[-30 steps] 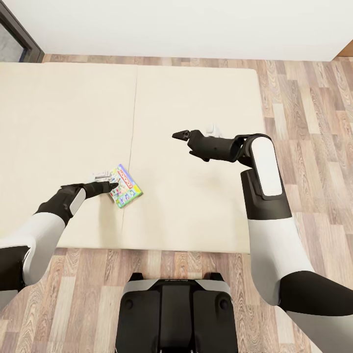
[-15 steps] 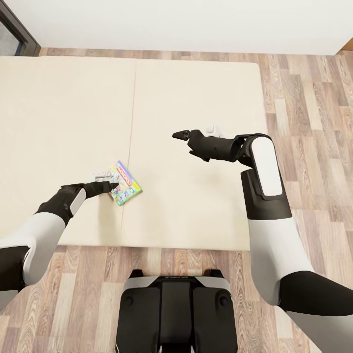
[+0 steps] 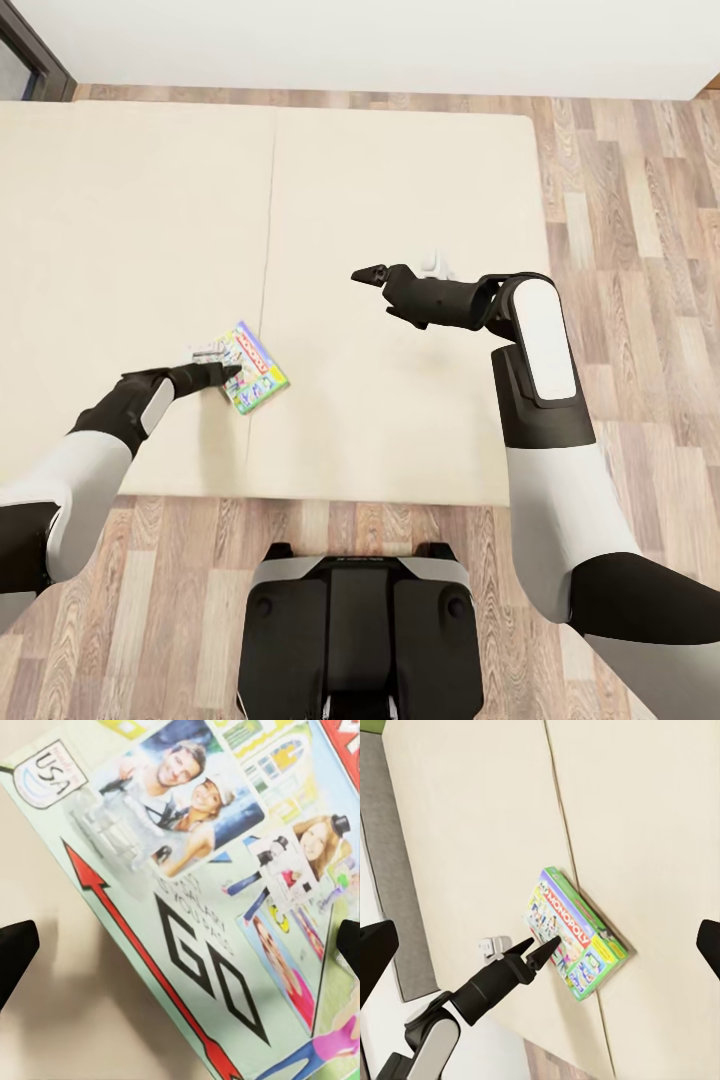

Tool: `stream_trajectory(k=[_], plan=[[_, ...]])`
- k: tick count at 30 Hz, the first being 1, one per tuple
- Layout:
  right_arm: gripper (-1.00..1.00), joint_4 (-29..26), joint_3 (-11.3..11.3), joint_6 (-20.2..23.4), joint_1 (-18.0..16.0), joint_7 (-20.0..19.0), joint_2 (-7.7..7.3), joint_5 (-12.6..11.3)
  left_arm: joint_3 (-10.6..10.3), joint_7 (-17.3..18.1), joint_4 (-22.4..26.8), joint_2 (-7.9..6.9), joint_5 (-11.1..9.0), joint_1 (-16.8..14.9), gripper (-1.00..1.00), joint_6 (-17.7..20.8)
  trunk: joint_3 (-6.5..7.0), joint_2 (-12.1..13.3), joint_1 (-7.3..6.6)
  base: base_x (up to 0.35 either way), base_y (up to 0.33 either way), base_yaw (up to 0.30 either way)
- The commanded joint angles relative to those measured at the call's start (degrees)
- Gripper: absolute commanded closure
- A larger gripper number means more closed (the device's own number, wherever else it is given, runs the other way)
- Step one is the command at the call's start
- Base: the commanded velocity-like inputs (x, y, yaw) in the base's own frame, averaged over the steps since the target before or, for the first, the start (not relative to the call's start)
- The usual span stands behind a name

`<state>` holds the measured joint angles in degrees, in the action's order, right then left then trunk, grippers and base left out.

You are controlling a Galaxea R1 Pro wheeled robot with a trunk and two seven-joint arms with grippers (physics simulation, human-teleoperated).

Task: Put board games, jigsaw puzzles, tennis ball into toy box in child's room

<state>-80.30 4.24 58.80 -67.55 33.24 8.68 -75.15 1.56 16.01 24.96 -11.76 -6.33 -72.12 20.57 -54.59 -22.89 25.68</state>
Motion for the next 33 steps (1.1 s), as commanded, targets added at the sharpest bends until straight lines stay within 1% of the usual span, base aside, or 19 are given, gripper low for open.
stream_trajectory(k=[1,6,17,25,33], plan=[[-1.00,0.0,0.0,0.1,0.0,0.6,0.02,-0.5,0.4,0.2,-2.4,0.07,0.1,0.0,-1.00,0.4,-0.16,0.0,0.10,0.000,0.000,0.000],[-1.00,0.0,0.0,0.1,0.0,0.6,0.02,-0.5,0.4,0.2,-2.4,0.07,0.0,0.0,-1.00,0.4,-0.39,0.0,0.10,0.000,0.000,0.000],[-1.00,0.1,0.0,0.1,0.0,0.6,0.02,-0.5,0.3,0.9,-2.4,0.21,-0.2,0.0,-1.00,0.4,-0.46,0.0,0.10,0.000,0.000,0.000],[-1.00,0.0,0.0,0.1,0.0,0.6,0.02,-0.5,0.2,1.1,-2.4,0.66,-0.1,0.0,-1.00,0.6,-0.46,0.0,0.10,0.000,0.000,0.000],[-1.00,0.1,0.0,0.1,0.0,0.6,0.02,-0.5,0.2,1.3,-2.4,1.43,-0.1,0.0,-1.00,0.6,-0.46,0.0,0.10,0.000,0.000,0.000]])
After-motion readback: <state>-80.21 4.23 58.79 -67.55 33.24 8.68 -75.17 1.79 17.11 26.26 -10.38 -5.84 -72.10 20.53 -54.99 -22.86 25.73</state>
